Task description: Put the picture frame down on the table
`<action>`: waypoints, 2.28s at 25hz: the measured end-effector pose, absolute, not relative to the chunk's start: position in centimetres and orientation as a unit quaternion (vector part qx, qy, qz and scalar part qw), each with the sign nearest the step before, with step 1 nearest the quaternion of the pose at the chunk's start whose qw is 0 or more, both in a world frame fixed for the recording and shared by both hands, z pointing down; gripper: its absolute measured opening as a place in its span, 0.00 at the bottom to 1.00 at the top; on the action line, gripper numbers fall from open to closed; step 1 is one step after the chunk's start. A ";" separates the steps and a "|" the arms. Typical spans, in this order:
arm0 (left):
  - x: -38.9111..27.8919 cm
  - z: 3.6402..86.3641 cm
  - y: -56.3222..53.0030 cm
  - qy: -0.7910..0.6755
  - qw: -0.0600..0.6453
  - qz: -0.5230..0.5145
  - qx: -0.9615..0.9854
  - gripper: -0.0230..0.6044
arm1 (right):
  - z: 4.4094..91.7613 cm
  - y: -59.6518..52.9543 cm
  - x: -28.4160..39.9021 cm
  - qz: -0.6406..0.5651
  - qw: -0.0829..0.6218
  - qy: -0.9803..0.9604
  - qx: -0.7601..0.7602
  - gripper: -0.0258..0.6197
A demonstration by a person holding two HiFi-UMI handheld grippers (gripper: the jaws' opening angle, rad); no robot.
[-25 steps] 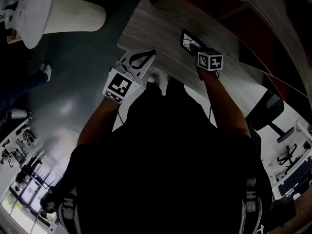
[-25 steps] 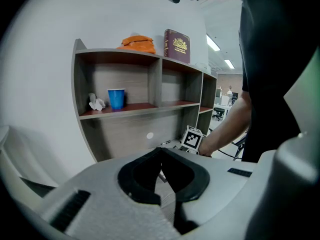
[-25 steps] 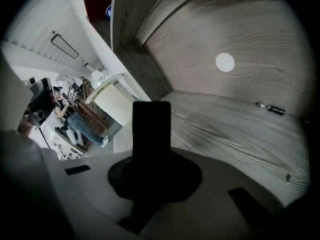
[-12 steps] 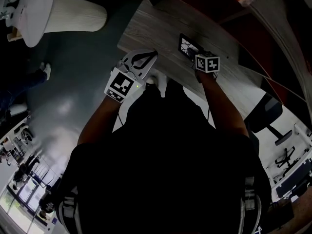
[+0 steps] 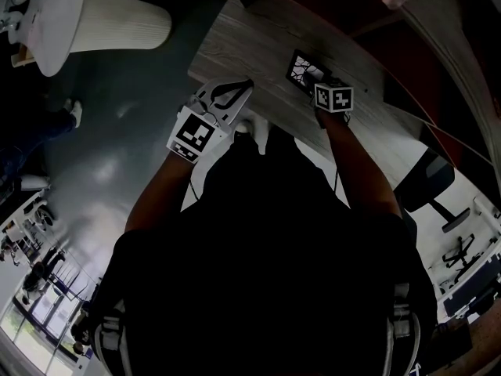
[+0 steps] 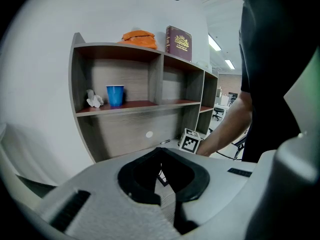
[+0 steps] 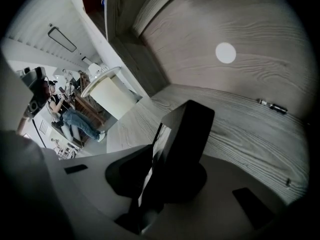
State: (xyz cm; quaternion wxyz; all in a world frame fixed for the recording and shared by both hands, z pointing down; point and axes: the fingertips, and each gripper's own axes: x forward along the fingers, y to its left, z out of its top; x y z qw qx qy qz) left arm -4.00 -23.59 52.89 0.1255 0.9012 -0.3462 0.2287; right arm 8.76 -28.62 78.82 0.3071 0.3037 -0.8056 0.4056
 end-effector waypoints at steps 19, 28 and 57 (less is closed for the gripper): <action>-3.2 54.1 -23.1 -0.334 0.146 0.237 0.901 0.06 | 80.6 -30.6 10.8 0.400 0.345 -0.785 0.324 0.31; -2.5 53.9 -23.3 -0.329 0.148 0.225 0.905 0.06 | 81.2 -31.3 11.8 0.393 0.350 -0.777 0.344 0.42; -1.2 54.5 -21.4 -0.288 0.161 0.218 0.918 0.06 | 84.5 -30.0 13.3 0.330 0.413 -0.760 0.377 0.64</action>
